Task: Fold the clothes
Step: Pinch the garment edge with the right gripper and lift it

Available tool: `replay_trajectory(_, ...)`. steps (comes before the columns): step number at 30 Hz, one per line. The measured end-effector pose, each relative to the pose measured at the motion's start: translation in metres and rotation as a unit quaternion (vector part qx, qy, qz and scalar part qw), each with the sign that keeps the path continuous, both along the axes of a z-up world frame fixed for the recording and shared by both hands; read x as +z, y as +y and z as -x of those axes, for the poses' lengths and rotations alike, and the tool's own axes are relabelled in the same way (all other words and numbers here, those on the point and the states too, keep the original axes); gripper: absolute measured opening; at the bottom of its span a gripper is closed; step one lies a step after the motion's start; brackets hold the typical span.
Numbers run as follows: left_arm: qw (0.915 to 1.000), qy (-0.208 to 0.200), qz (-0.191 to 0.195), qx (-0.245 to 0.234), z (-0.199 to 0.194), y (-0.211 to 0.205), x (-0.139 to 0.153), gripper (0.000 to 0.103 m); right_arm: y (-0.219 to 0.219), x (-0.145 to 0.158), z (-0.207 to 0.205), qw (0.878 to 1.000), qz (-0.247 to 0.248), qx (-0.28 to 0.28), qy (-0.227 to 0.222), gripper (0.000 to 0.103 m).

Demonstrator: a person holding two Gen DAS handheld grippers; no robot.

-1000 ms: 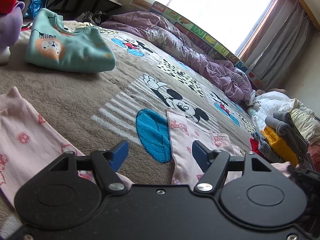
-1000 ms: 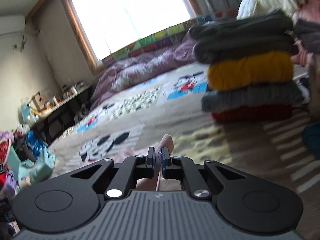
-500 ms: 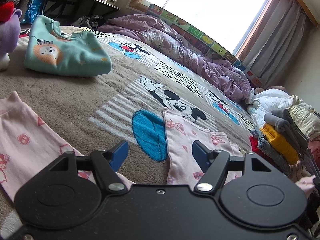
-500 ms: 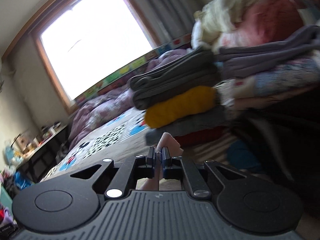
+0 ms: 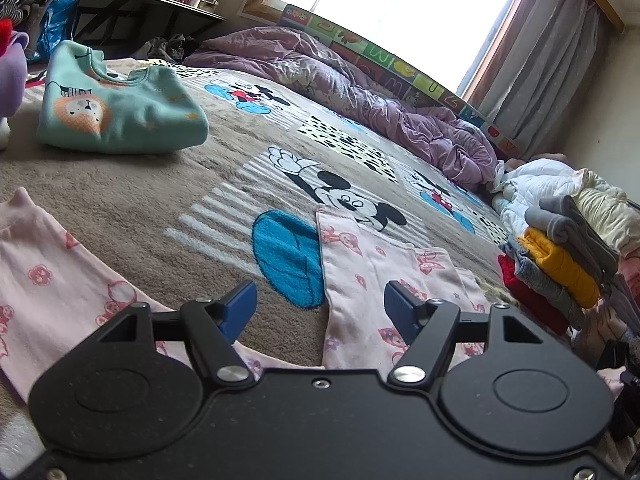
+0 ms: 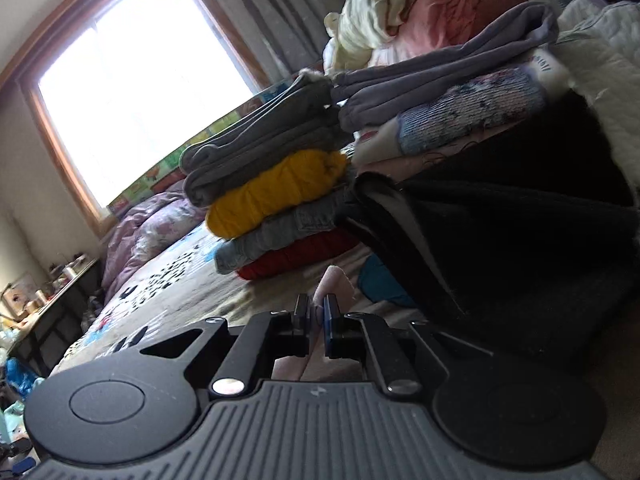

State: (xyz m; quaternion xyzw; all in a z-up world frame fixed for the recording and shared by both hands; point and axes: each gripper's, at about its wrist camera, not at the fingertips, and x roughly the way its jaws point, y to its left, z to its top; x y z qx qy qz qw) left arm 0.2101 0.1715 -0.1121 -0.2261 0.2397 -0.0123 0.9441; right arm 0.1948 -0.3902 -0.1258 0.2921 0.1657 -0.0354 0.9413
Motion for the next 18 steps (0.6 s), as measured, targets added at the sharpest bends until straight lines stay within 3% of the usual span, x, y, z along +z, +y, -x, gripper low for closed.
replay_trajectory(3, 1.0000, 0.003, -0.003, 0.003, 0.001, 0.002, -0.002, 0.070, 0.002, 0.007, 0.002, 0.999, -0.008, 0.020, -0.024, 0.008)
replay_trajectory(7, 0.9999, 0.008, -0.006, 0.004, -0.001, 0.003, -0.005, 0.070, 0.008, 0.023, -0.001, 0.997, 0.030, 0.049, -0.060, 0.008)
replay_trajectory(11, 0.9999, 0.008, -0.008, 0.001, -0.001, 0.003, -0.006, 0.070, -0.008, -0.012, -0.024, 0.998, 0.033, 0.017, 0.043, 0.008)
replay_trajectory(13, 0.9999, 0.007, -0.008, 0.001, -0.001, 0.003, -0.005, 0.070, -0.014, -0.028, -0.029, 0.997, 0.027, 0.007, 0.069, 0.008)
replay_trajectory(18, 0.9999, 0.009, -0.009, 0.003, -0.003, 0.005, -0.007, 0.070, -0.012, -0.027, -0.028, 0.999, 0.015, 0.008, 0.043, 0.008)
